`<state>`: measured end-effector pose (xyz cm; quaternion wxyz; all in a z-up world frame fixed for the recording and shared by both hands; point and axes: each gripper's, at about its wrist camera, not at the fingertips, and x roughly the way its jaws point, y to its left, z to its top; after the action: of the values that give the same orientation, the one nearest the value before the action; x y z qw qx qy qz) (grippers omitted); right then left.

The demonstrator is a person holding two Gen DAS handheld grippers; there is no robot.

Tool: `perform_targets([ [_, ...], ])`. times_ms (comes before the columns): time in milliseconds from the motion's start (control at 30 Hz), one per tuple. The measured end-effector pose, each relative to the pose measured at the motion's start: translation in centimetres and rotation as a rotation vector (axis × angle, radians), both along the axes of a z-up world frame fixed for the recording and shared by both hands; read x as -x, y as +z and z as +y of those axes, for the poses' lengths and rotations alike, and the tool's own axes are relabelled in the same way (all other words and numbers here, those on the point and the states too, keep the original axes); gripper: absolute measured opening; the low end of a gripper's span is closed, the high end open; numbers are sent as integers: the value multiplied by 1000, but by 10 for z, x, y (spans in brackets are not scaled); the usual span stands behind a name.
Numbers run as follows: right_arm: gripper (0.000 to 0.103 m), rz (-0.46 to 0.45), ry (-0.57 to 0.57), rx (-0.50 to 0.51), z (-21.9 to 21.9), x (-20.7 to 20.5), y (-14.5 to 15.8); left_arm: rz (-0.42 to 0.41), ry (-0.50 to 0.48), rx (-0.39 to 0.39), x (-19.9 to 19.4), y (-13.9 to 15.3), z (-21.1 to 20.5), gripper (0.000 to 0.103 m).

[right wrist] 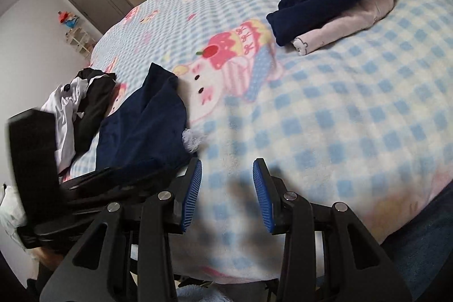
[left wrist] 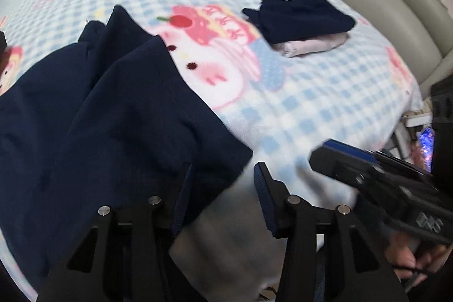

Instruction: Fold clothes

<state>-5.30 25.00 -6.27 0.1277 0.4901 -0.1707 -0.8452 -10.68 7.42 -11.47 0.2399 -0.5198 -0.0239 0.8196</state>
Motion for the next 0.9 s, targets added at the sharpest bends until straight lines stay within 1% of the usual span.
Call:
perform_targets([
  [33, 38, -7, 9, -7, -2, 2, -2, 11, 12, 11, 2, -3, 2, 12],
  [100, 38, -14, 32, -15, -8, 6, -3, 35, 44, -17, -3, 5, -8, 9],
  [133, 38, -14, 45, -16, -12, 9, -3, 46, 74, -63, -6, 14, -22, 9],
  [233, 38, -15, 84, -20, -24, 15, -3, 75, 143, -122, -12, 36, -59, 8],
  [300, 38, -9, 111, -19, -33, 24, -1, 81, 196, -169, -14, 52, -91, 8],
  [367, 38, -5, 140, -15, -45, 35, 2, 98, 260, -188, -13, 63, -128, 8],
  [433, 38, 1, 168, -15, -58, 47, 5, 112, 312, -180, -9, 65, -153, 8],
  [467, 38, 5, 180, -19, -64, 52, 6, 117, 349, -156, -3, 61, -170, 8],
  [533, 38, 9, 205, -27, -78, 64, 8, 99, 403, -107, 9, 53, -196, 8],
  [667, 38, 17, 250, -42, -106, 93, 11, 84, 462, -24, 31, 34, -233, 8],
  [700, 38, 23, 256, -50, -112, 100, 12, 76, 468, -18, 34, 30, -239, 8],
  [767, 38, 32, 259, -81, -124, 122, 10, 37, 472, -36, 43, 15, -249, 8],
  [900, 38, 25, 269, -139, -148, 163, 0, 6, 475, -59, 47, -7, -257, 9],
])
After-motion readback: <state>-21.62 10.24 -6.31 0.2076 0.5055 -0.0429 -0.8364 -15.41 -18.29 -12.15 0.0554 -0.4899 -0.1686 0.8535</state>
